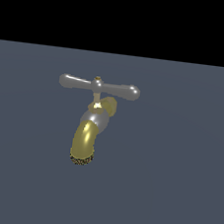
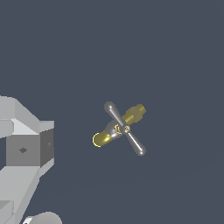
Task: Turn on the faucet by rotating a designated handle.
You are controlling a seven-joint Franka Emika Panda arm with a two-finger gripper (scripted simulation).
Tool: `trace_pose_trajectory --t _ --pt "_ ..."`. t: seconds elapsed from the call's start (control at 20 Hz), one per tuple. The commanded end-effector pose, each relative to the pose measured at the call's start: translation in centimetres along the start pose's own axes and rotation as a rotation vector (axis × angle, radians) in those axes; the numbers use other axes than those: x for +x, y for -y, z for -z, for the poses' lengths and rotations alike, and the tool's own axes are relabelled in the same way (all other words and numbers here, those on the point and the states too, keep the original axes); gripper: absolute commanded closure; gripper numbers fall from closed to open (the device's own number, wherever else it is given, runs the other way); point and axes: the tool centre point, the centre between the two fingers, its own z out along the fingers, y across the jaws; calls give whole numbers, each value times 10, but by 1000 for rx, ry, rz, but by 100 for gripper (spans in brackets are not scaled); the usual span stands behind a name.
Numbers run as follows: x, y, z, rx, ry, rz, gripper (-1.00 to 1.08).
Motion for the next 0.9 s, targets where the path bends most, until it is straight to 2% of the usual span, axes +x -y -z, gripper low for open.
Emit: trace_pose_trajectory --t 0.0,0.45,0.85 --pt "-1 15 -15 -8 -3 -60 108" --pt "8 62 -92 -55 8 -275 108" --pt "28 86 -183 -116 47 -482 108"
